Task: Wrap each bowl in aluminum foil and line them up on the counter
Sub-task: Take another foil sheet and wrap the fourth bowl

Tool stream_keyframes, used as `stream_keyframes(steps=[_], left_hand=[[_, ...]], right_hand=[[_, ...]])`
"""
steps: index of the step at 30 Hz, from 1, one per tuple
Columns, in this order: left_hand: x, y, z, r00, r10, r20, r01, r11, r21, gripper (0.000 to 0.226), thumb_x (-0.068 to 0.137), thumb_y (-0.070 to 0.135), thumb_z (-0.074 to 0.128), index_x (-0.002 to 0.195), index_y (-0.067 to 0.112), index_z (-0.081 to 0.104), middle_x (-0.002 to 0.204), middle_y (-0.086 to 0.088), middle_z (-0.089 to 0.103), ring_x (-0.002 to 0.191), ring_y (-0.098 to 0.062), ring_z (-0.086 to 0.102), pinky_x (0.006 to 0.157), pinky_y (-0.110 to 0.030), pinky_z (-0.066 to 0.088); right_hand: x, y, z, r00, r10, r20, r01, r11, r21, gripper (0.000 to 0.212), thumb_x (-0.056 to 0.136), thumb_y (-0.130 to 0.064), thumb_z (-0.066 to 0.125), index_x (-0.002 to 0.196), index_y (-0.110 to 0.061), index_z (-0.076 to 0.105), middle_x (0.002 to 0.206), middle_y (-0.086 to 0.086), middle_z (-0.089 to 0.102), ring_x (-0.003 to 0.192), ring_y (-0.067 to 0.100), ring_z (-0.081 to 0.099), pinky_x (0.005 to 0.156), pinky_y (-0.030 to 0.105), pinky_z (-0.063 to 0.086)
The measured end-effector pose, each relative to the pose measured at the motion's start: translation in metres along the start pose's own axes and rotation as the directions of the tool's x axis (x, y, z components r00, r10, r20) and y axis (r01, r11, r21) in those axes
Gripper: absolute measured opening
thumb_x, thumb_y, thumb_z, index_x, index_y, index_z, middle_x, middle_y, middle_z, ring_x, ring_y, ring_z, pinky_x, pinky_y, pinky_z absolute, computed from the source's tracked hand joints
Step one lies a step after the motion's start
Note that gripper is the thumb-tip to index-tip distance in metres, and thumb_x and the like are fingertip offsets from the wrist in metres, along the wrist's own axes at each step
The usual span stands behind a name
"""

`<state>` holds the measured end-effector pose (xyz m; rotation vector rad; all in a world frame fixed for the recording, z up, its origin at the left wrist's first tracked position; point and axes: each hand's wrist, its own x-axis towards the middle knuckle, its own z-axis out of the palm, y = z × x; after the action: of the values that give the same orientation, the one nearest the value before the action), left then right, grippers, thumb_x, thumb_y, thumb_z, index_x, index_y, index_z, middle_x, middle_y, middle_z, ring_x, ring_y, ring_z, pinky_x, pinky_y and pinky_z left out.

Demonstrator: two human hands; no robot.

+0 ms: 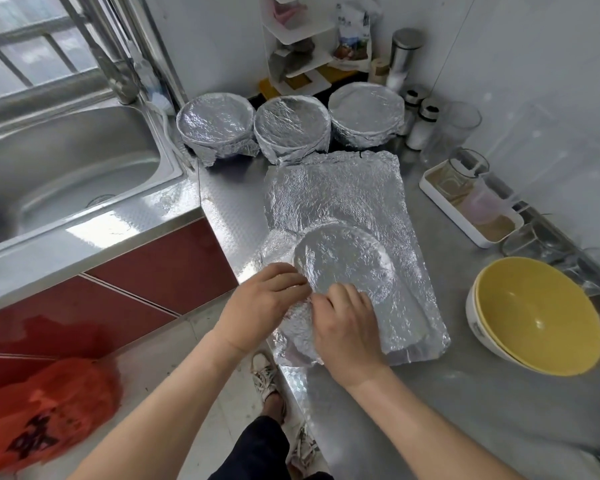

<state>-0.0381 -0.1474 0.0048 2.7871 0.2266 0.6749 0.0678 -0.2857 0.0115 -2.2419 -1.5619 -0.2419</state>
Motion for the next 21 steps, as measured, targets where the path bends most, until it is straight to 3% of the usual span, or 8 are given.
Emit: stream_keyframes(steps=[5, 8, 10, 12, 16, 21], left_hand=[[-0.007, -0.010, -0.006, 0.988, -0.096, 0.121, 0.096, 0.995, 0.002, 0.023, 0.092, 0.033, 0.058, 0.101, 0.019, 0.075, 0.107, 0.006, 0.070, 0.107, -0.020, 0.061, 0.082, -0.035, 0.056], [-0.008, -0.007, -0.010, 0.982, -0.146, 0.116, 0.144, 0.989, 0.019, 0.014, 0.085, 0.018, 0.072, 0.099, 0.019, 0.075, 0.108, 0.004, 0.070, 0.109, -0.021, 0.061, 0.082, -0.036, 0.057], [-0.006, 0.005, -0.012, 0.978, -0.173, 0.117, 0.177, 0.984, -0.025, 0.025, 0.078, 0.006, 0.076, 0.101, 0.018, 0.075, 0.109, 0.003, 0.070, 0.110, -0.020, 0.061, 0.086, -0.033, 0.055], [-0.005, 0.016, -0.012, 0.981, -0.144, 0.128, 0.157, 0.983, -0.095, 0.023, 0.079, 0.009, 0.073, 0.101, 0.016, 0.075, 0.106, 0.004, 0.071, 0.108, -0.017, 0.060, 0.088, -0.028, 0.053], [-0.008, 0.025, -0.004, 0.973, -0.137, 0.184, 0.169, 0.970, -0.177, 0.028, 0.088, 0.041, 0.062, 0.101, 0.020, 0.075, 0.105, 0.008, 0.070, 0.107, -0.013, 0.059, 0.086, -0.030, 0.053], [-0.013, 0.022, 0.008, 0.982, -0.119, 0.144, 0.144, 0.973, -0.181, 0.024, 0.090, 0.040, 0.063, 0.094, 0.022, 0.076, 0.096, 0.006, 0.069, 0.096, -0.017, 0.060, 0.075, -0.033, 0.053]], right_hand=[[0.001, -0.021, 0.010, 0.990, 0.096, 0.101, -0.100, 0.994, 0.040, 0.012, 0.082, -0.016, 0.070, 0.092, -0.014, 0.065, 0.084, 0.001, 0.056, 0.079, 0.020, 0.051, 0.064, 0.032, 0.043], [-0.005, -0.018, 0.003, 0.980, 0.045, 0.195, -0.072, 0.988, 0.133, 0.025, 0.092, -0.032, 0.050, 0.108, -0.018, 0.062, 0.096, -0.003, 0.057, 0.089, 0.016, 0.052, 0.073, 0.031, 0.047], [-0.007, -0.008, -0.006, 0.977, 0.026, 0.211, -0.074, 0.972, 0.223, 0.032, 0.095, -0.031, 0.041, 0.112, -0.017, 0.063, 0.102, -0.005, 0.059, 0.093, 0.015, 0.053, 0.078, 0.030, 0.048], [-0.008, 0.007, -0.013, 0.980, -0.009, 0.197, -0.046, 0.961, 0.273, 0.028, 0.096, -0.027, 0.044, 0.108, -0.016, 0.066, 0.102, -0.005, 0.061, 0.093, 0.015, 0.055, 0.078, 0.032, 0.049], [-0.009, 0.033, -0.013, 0.976, -0.092, 0.197, 0.038, 0.964, 0.262, 0.018, 0.093, -0.026, 0.056, 0.099, -0.015, 0.069, 0.099, -0.005, 0.061, 0.090, 0.015, 0.055, 0.075, 0.035, 0.049], [-0.012, 0.044, -0.012, 0.970, -0.160, 0.185, 0.120, 0.970, 0.211, 0.022, 0.090, -0.033, 0.054, 0.089, -0.017, 0.069, 0.092, -0.005, 0.059, 0.085, 0.016, 0.053, 0.072, 0.032, 0.047]])
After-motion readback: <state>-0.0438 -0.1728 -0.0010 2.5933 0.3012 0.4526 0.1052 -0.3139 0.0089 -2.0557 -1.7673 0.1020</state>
